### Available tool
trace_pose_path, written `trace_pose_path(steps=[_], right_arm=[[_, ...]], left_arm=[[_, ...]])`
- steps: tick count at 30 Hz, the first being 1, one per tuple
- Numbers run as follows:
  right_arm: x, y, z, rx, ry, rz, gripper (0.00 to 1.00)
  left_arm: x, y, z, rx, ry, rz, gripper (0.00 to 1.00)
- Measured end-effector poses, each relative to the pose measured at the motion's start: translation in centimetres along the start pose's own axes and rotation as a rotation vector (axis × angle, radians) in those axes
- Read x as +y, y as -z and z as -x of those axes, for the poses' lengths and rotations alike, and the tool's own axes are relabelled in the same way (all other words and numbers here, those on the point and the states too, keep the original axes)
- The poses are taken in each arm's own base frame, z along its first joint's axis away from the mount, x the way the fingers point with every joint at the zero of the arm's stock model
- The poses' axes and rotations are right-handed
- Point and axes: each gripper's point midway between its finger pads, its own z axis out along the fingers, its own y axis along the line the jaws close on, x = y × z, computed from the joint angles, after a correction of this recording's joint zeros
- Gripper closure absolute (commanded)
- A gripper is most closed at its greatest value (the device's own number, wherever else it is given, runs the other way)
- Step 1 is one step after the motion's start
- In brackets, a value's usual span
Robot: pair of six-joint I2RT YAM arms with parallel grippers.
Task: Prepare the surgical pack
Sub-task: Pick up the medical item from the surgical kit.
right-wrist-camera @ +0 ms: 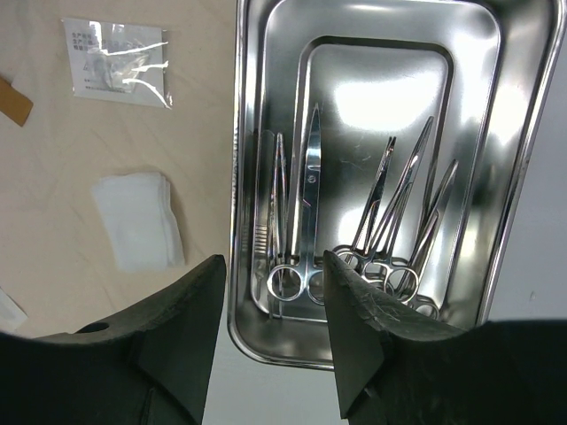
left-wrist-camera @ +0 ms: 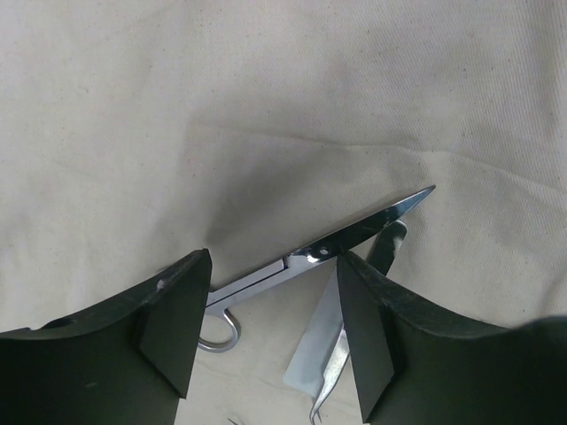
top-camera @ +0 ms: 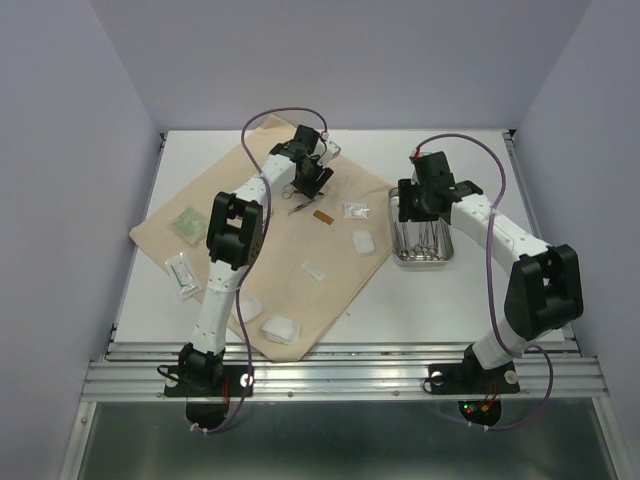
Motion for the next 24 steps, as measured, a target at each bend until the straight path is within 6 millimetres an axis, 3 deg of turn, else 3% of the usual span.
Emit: trace_pose_path(steps=[9,12,13,16,19,23,24], right_arm=[[0.0,-0.7,-0.8,0.043,0.008,-0.004,0.47],[0.0,-0.8,-1.0,0.050,0.008,-0.006,0.47],[0.0,-0.8,-1.0,0.050,0.008,-0.005,0.47],[0.2,-0.9,-1.1,0.055,0.012,-0.003,0.47],[0.4,-1.0,-1.3,0.059,0.017,-0.002,0.47],[0.8,-0.9,-1.1,0.059,0.024,0.005,0.48],[0.8,-0.9,-1.1,0.057,0.024,0.005,0.47]], left_arm=[[-0.1,-0.3,0.2,-0.005,-0.033,-0.011,0.44],[-0.2,-0.5,0.5,-0.011,-0.033,-0.019,0.52],[-0.3,-0.5,0.5,-0.012,-0.034,-0.024,0.61],[-0.6,-0.5,0.6,-0.015,-0.034,-0.033,0.69],[-0.8,-0.5,0.6,-0.016,-0.038,-0.038,0.71],[-0.9,-0.5,0.7,-0.018,-0.036,-0.043,0.81],[-0.9,-0.5,0.7,-0.018,-0.033,-0.043,0.88]])
